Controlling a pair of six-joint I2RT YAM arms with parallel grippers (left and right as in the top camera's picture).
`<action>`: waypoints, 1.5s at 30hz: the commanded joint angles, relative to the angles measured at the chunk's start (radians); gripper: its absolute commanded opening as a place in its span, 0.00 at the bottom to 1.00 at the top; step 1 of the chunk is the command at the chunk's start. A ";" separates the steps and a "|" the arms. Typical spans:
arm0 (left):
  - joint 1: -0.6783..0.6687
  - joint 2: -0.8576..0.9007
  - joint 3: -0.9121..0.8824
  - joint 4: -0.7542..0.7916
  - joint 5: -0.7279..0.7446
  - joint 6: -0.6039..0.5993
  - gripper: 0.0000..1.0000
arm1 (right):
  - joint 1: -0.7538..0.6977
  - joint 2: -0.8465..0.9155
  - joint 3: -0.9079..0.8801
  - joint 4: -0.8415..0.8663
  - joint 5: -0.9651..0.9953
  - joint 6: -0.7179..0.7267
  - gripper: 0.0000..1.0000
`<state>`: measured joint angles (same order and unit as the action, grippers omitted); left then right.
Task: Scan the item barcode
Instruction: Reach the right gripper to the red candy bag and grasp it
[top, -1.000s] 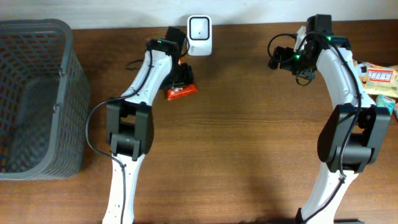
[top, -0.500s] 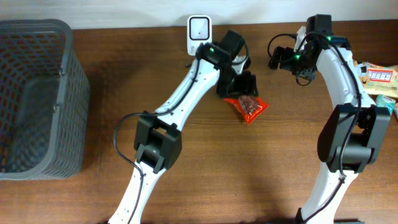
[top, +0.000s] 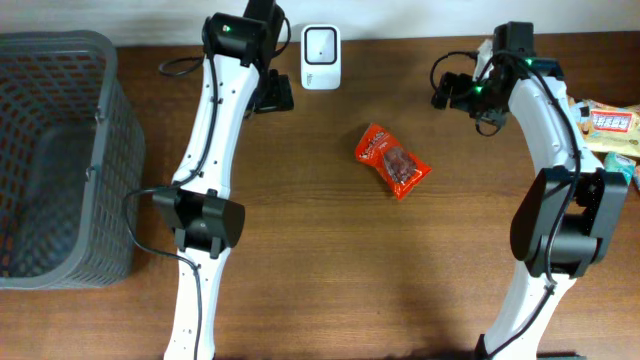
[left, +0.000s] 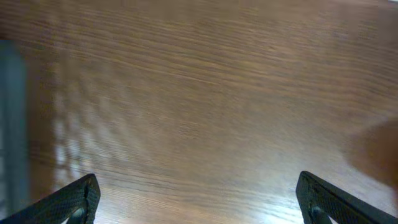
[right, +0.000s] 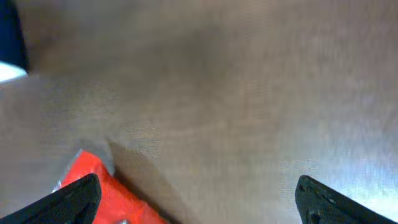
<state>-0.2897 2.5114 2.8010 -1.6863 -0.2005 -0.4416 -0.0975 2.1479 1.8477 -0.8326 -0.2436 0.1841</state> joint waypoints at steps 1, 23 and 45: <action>0.005 -0.015 -0.006 -0.002 -0.215 0.001 0.99 | 0.005 0.010 0.003 0.061 0.010 0.008 0.99; 0.042 -0.013 -0.176 0.058 -0.162 -0.017 0.99 | 0.352 -0.007 0.000 -0.409 0.093 1.205 0.99; 0.041 -0.013 -0.176 0.058 -0.162 -0.017 0.99 | 0.261 -0.082 -0.108 -0.224 0.269 0.328 0.99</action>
<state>-0.2481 2.5114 2.6289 -1.6272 -0.3489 -0.4435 0.1570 2.1239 1.7023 -1.0622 0.1223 0.6659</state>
